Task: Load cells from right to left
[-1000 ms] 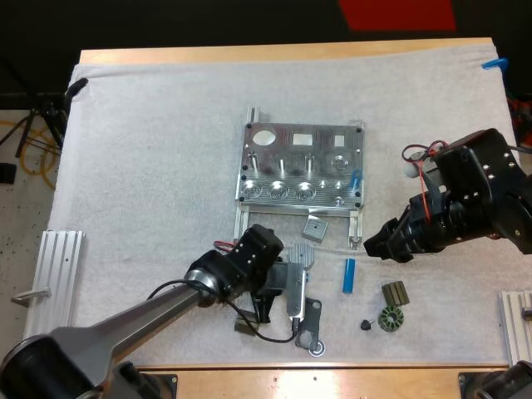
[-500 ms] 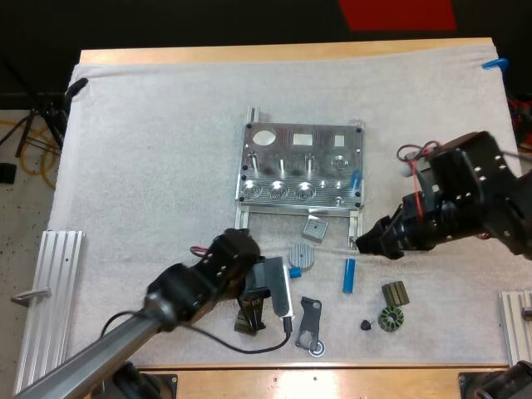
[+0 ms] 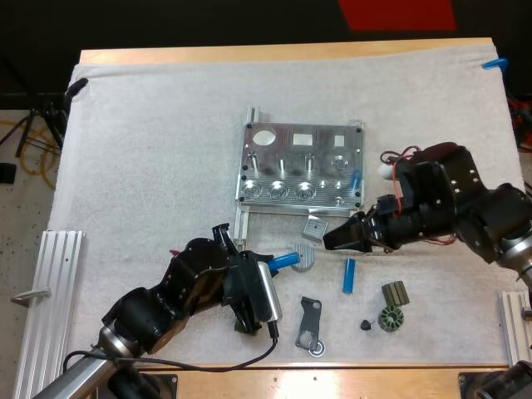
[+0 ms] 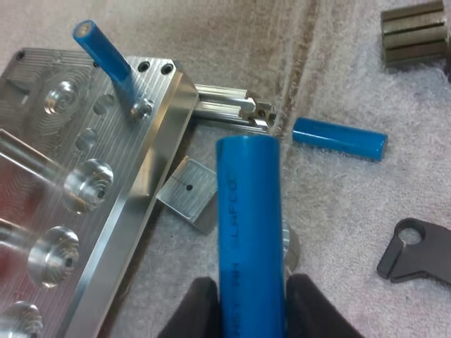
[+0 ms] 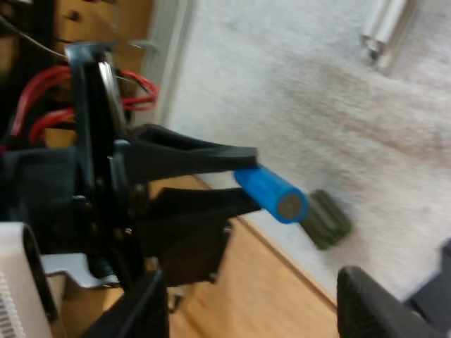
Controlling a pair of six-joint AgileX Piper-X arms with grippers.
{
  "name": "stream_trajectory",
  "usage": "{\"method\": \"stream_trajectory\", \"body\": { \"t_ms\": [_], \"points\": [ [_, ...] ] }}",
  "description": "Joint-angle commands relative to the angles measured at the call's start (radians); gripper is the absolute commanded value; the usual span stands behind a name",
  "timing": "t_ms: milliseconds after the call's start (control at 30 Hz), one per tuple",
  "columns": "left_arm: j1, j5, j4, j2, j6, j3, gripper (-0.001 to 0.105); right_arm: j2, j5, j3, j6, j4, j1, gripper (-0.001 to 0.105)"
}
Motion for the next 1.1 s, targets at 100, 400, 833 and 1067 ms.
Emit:
{"method": "stream_trajectory", "body": {
  "t_ms": [100, 400, 833, 1067],
  "points": [
    [-0.001, 0.002, 0.0, -0.008, -0.04, -0.003, 0.0, -0.006, -0.035, 0.052, 0.029, -0.064, 0.03, 0.052],
    [-0.001, 0.002, -0.006, -0.008, -0.038, -0.003, 0.0, -0.006, 0.094, 0.124, 0.1, -0.196, 0.162, 0.052],
    [-0.001, 0.038, -0.008, -0.008, -0.037, -0.003, 0.0, 0.065, 0.071, 0.124, 0.169, -0.282, 0.161, 0.052],
    [-0.001, 0.041, -0.032, -0.008, -0.037, -0.003, 0.0, 0.098, 0.064, 0.124, 0.169, -0.296, 0.161, 0.052]
  ]
}}
